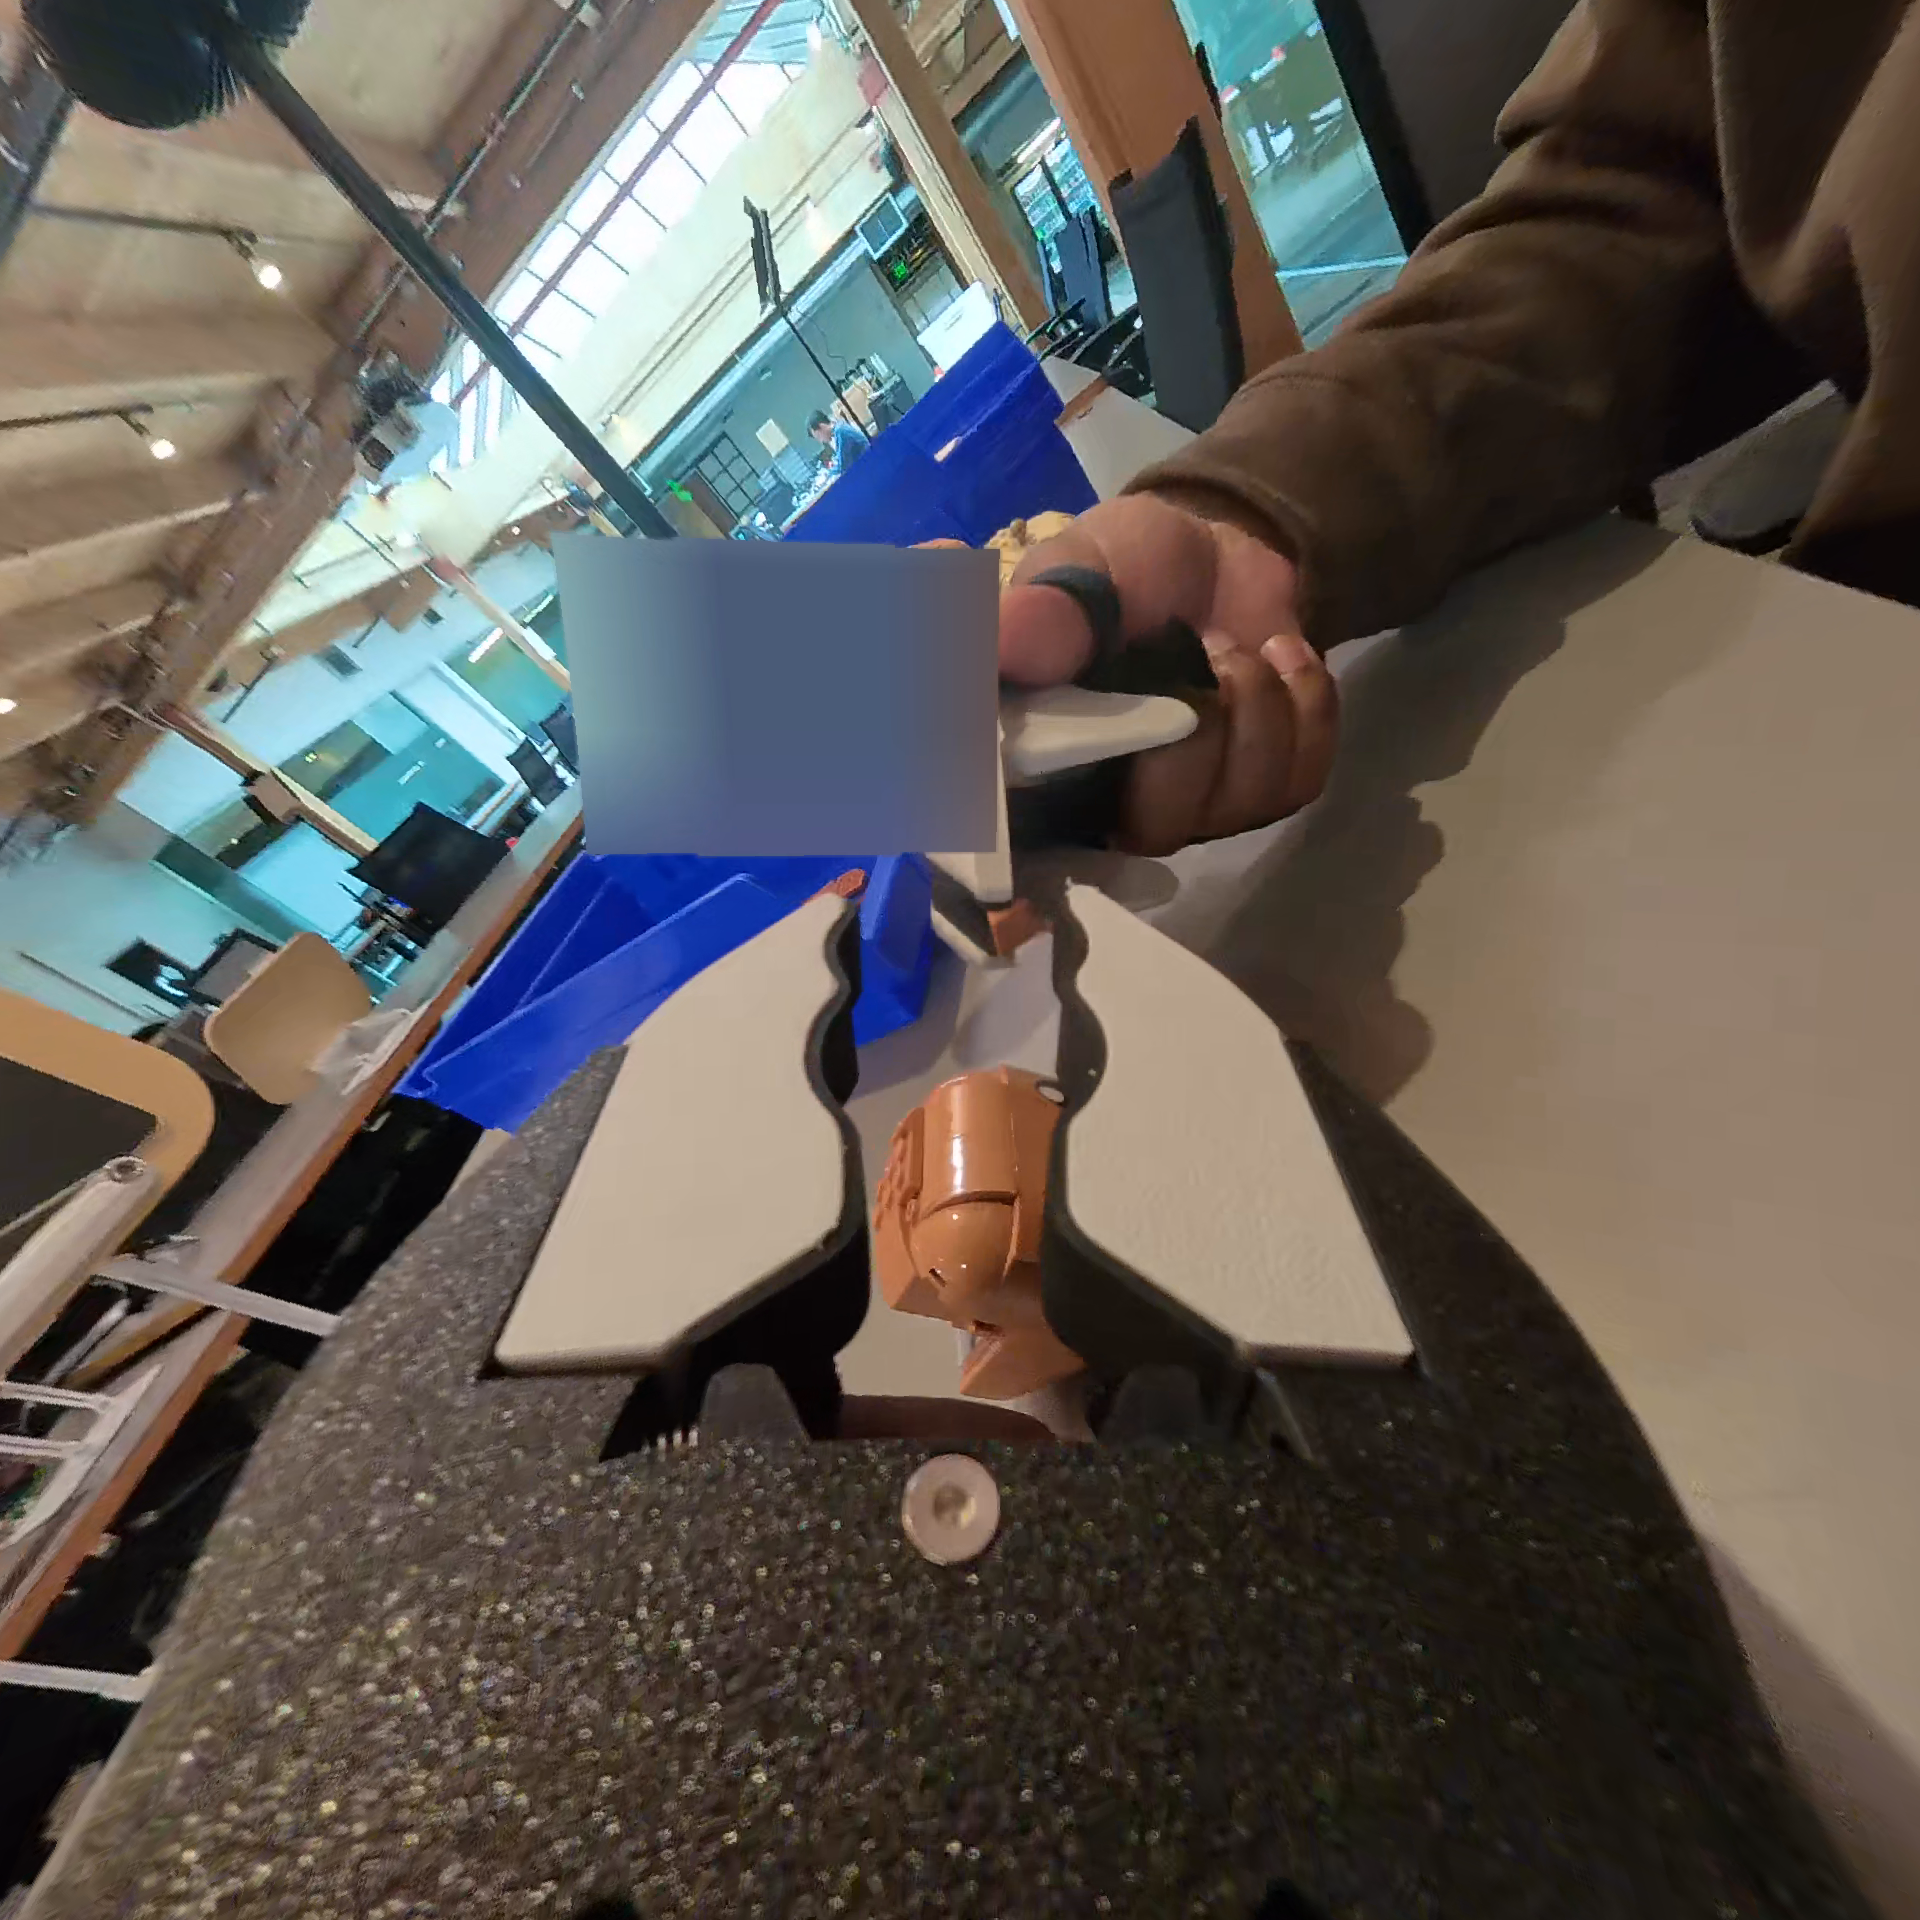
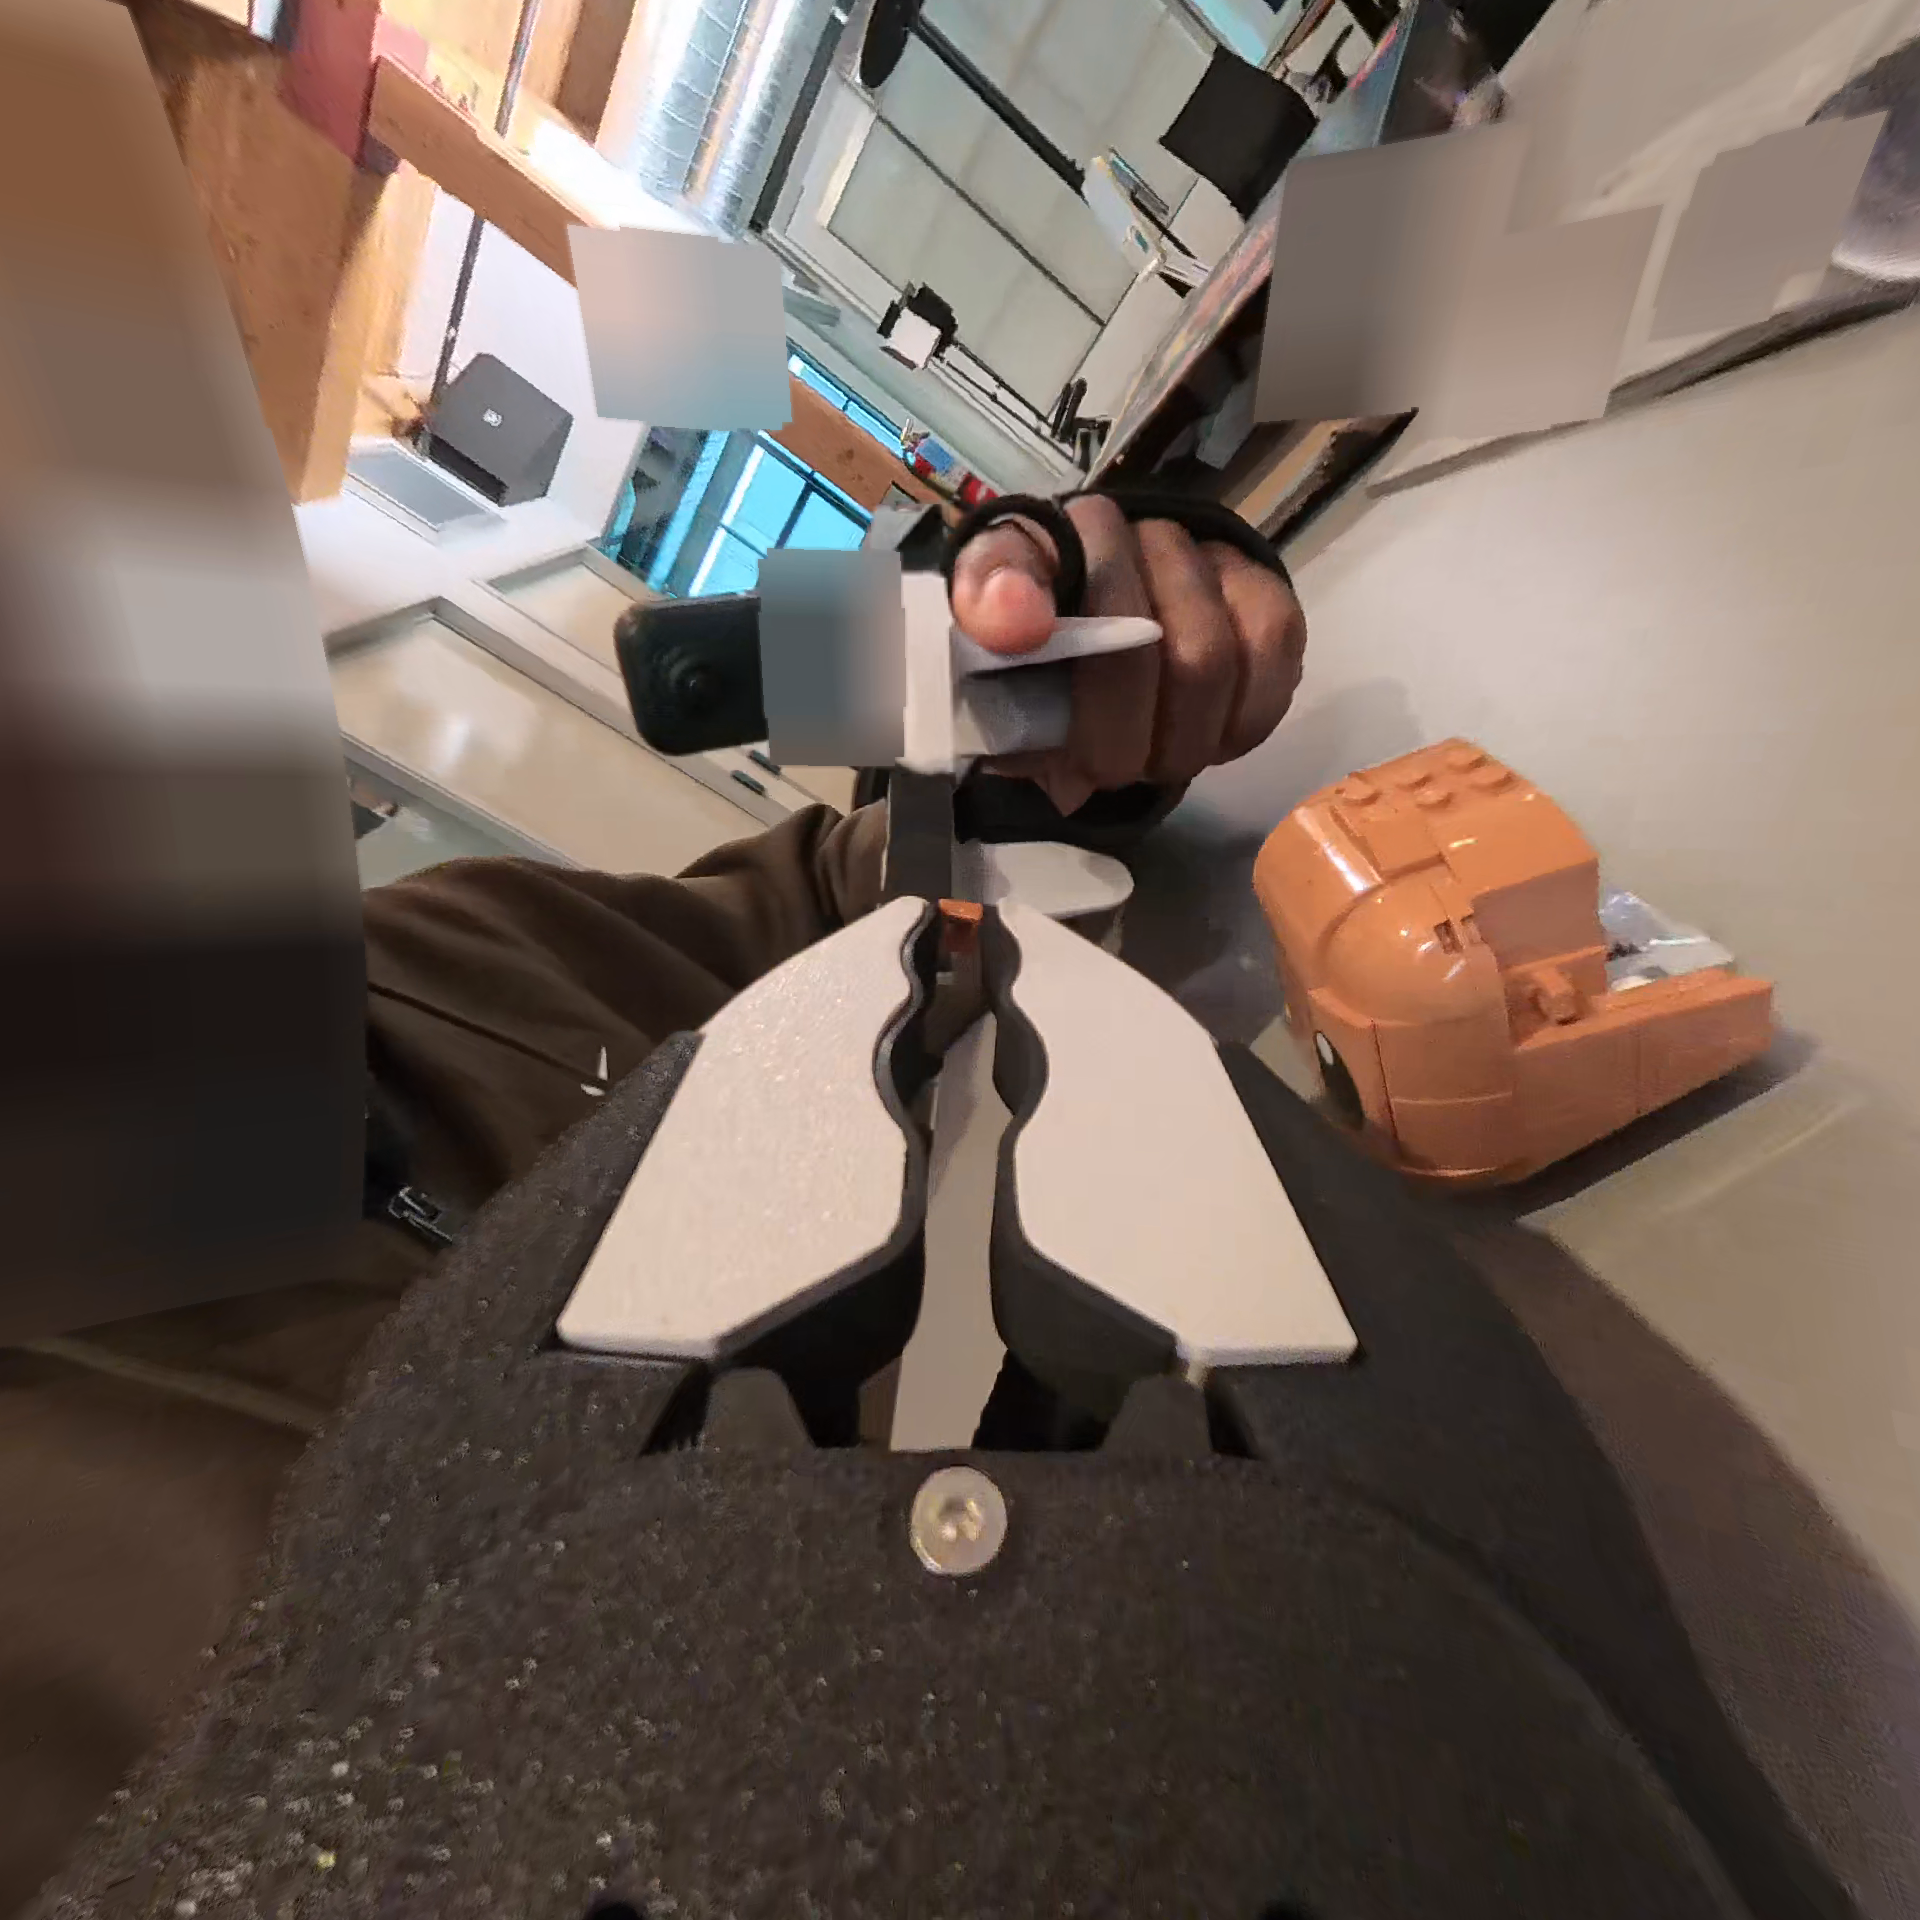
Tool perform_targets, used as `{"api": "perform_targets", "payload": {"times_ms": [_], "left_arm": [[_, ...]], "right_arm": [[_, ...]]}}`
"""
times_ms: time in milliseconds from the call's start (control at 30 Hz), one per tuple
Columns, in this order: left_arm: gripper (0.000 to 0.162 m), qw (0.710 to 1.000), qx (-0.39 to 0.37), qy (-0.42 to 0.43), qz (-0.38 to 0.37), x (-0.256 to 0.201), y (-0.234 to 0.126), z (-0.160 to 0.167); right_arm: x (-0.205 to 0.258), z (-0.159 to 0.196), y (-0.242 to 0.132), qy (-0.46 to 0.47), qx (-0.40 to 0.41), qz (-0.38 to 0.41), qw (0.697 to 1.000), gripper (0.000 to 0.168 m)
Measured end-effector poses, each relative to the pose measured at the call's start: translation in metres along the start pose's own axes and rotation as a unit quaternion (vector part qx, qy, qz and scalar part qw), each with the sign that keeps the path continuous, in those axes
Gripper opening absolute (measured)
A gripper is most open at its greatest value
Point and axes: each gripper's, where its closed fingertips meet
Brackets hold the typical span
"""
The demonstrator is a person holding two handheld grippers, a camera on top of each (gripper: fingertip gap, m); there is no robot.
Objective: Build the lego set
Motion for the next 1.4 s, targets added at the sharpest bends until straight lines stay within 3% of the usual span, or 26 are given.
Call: {"api": "perform_targets", "payload": {"times_ms": [267,500,700,967,1067,1233,1400], "left_arm": [[0.015,1.000,0.021,-0.007,0.005,-0.005,-0.001,0.017],[0.010,0.993,0.043,-0.109,-0.029,0.007,-0.002,0.027],[0.010,0.971,0.084,-0.218,-0.041,0.009,-0.003,0.037],[0.008,0.954,0.074,-0.285,-0.064,0.020,-0.011,0.039],[0.018,0.946,0.091,-0.282,-0.129,0.042,-0.030,0.041],[0.018,0.879,0.158,-0.331,-0.305,0.041,-0.083,0.046],[0.018,0.851,0.136,-0.322,-0.391,0.042,-0.103,0.041]], "right_arm": [[-0.007,-0.002,0.006,0.038,-0.015,0.020,0.999,0.007],[-0.015,-0.013,0.007,0.074,-0.055,0.026,0.995,0.009],[-0.015,-0.015,0.006,-0.009,-0.043,0.043,0.998,0.029],[-0.023,-0.016,-0.004,-0.131,-0.016,0.091,0.987,0.031],[-0.021,-0.017,-0.017,-0.192,-0.009,0.110,0.975,0.031],[-0.020,-0.016,-0.037,-0.296,-0.012,0.159,0.942,0.026],[-0.031,-0.012,-0.039,-0.277,-0.035,0.170,0.945,0.025]]}}
Point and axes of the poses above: each gripper's, where its closed fingertips meet, y out along the fingers, z out of its underside, x = y × z across the jaws, and after that the axes turned 15 degrees about -x, right-handed
